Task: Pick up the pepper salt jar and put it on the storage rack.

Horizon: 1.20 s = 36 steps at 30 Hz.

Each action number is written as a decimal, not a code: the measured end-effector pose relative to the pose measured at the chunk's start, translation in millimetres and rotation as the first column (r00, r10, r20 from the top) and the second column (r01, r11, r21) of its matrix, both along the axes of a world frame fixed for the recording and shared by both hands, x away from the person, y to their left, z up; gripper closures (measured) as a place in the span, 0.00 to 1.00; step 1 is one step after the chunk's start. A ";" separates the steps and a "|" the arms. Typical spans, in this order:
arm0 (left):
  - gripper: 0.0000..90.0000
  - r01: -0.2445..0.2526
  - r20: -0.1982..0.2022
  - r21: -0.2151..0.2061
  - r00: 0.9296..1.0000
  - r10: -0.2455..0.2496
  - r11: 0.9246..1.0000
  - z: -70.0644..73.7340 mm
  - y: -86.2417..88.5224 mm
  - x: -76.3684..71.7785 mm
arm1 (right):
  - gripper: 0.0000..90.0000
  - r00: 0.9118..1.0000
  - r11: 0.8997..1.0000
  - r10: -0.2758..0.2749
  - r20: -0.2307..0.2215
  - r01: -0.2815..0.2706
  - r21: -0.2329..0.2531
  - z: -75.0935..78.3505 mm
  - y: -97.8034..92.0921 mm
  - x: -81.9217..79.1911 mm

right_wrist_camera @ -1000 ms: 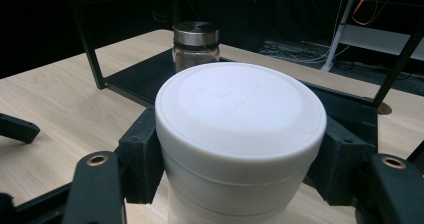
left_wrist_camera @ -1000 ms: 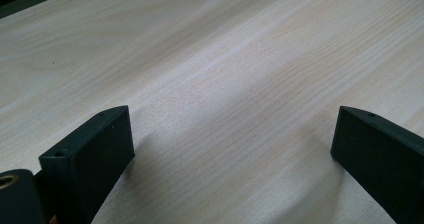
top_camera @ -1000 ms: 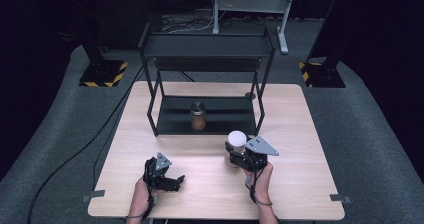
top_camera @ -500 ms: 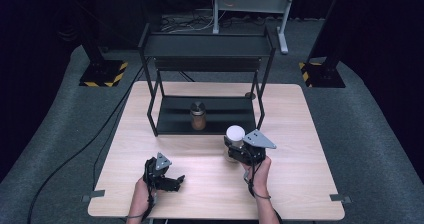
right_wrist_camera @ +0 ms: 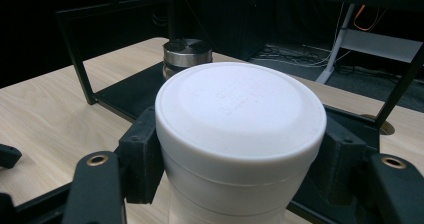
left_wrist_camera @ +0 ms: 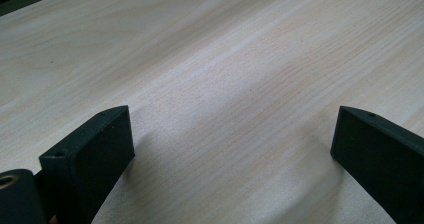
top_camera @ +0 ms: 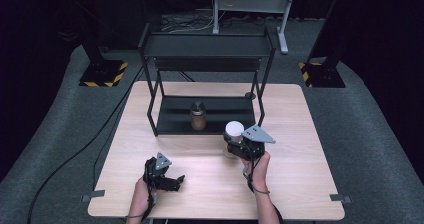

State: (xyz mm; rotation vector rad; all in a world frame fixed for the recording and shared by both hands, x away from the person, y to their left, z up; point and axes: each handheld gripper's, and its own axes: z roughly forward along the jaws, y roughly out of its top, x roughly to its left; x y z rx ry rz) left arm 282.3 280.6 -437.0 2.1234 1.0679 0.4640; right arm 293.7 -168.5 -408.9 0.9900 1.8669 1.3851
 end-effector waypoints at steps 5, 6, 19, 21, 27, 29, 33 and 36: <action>0.03 0.000 -0.001 -0.002 1.000 0.000 1.000 0.0 0.2 0.3 | 0.37 1.000 1.000 0.000 0.006 0.000 0.002 3.2 1.0 4.9; 0.03 0.000 -0.001 -0.002 1.000 0.000 1.000 -0.1 0.2 0.3 | 0.37 1.000 1.000 0.000 0.006 0.000 0.000 4.3 1.2 5.9; 0.03 0.000 -0.002 -0.002 1.000 0.000 1.000 0.0 0.3 0.3 | 0.37 1.000 1.000 -0.002 0.006 0.002 -0.001 9.0 6.0 23.1; 0.03 0.000 -0.002 -0.002 1.000 0.000 1.000 0.0 0.2 0.4 | 0.37 1.000 1.000 0.000 0.006 0.000 -0.006 9.5 6.8 26.5; 0.03 -0.001 -0.002 -0.002 1.000 0.001 1.000 -0.1 0.2 0.3 | 0.37 1.000 1.000 -0.002 -0.004 0.002 -0.007 11.7 8.4 36.1; 0.03 0.000 -0.001 -0.001 1.000 0.000 1.000 0.0 0.3 0.3 | 0.37 1.000 1.000 -0.007 -0.005 0.007 -0.011 12.5 9.6 38.8; 0.04 0.001 -0.001 -0.001 1.000 -0.001 1.000 0.0 0.4 0.3 | 0.37 1.000 1.000 -0.011 -0.007 0.011 -0.012 13.5 11.4 43.7; 0.04 0.000 -0.001 -0.002 1.000 0.000 1.000 -0.1 0.3 0.3 | 0.37 1.000 1.000 -0.010 -0.008 0.010 -0.016 13.9 13.5 47.1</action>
